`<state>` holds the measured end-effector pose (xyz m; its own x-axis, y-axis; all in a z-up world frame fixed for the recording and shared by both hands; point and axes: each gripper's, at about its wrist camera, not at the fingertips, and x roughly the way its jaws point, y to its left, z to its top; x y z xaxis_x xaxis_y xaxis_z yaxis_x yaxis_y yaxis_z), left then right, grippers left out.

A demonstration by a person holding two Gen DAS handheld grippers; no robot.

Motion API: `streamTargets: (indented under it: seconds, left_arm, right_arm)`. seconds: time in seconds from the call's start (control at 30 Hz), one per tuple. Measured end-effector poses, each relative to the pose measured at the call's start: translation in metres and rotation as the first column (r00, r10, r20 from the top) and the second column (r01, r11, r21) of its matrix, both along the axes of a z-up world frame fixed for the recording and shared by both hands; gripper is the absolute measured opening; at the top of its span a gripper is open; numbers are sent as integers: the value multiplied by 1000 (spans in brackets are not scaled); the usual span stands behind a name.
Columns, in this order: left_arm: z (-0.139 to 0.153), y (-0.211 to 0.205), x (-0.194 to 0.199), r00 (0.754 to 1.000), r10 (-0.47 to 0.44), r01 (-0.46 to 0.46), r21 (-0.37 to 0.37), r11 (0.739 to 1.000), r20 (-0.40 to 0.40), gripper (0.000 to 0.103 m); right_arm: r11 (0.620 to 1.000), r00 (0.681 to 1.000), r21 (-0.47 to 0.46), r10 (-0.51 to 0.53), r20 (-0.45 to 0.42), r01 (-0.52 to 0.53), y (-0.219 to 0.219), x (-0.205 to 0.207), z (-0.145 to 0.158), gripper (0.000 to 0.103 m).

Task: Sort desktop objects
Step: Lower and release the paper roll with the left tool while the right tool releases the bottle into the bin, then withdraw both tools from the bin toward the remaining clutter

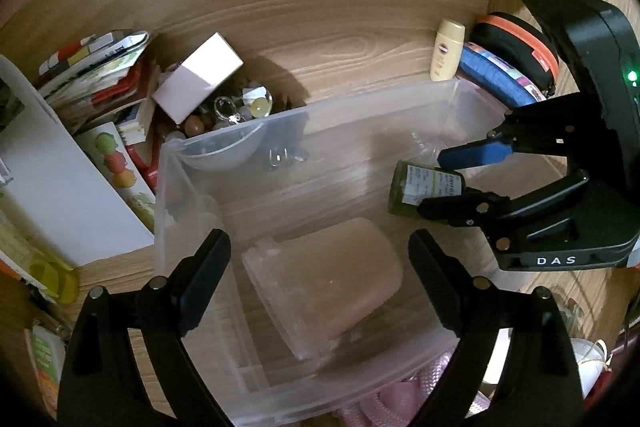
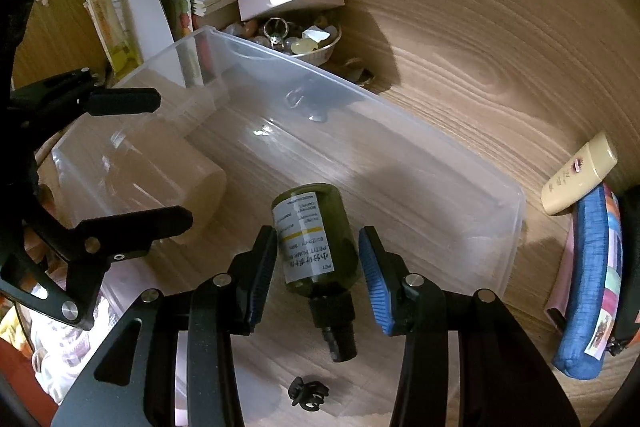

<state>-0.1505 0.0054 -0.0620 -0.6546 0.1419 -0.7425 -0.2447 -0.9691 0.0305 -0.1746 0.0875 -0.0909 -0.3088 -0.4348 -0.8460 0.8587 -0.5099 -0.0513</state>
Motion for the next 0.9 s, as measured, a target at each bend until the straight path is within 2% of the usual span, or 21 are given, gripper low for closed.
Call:
streamTargets:
  seconds: [0.07, 0.2, 0.23, 0.37, 0.53, 0.63, 0.9]
  left_arm:
    - [3, -3, 0, 1000, 13, -13, 8, 1000, -8, 93]
    - [15, -12, 2, 999, 37, -36, 53, 998, -19, 94]
    - [18, -14, 3, 999, 45, -43, 59, 997, -24, 94]
    - [36, -17, 14, 995, 71, -66, 72, 995, -67, 94]
    - [55, -14, 35, 988, 104, -99, 48, 994, -118, 94]
    - [62, -15, 48, 985, 115, -110, 47, 993, -127, 94]
    - [75, -31, 93, 974, 178, -170, 67, 983, -140, 96]
  right_arm:
    - [1000, 1000, 3, -7, -10, 7, 1, 1, 0, 40]
    - [999, 998, -16, -43, -42, 42, 11, 1, 9, 65]
    - [998, 998, -31, -50, -43, 48, 15, 2, 12, 67]
    - [995, 994, -55, -83, -73, 79, 31, 6, 26, 68]
    - [990, 982, -89, -125, -144, 113, 57, 17, 47, 79]
    - [985, 974, -117, -145, -177, 125, 72, 29, 59, 80]
    - [972, 967, -191, -176, -184, 141, 100, 74, 81, 81]
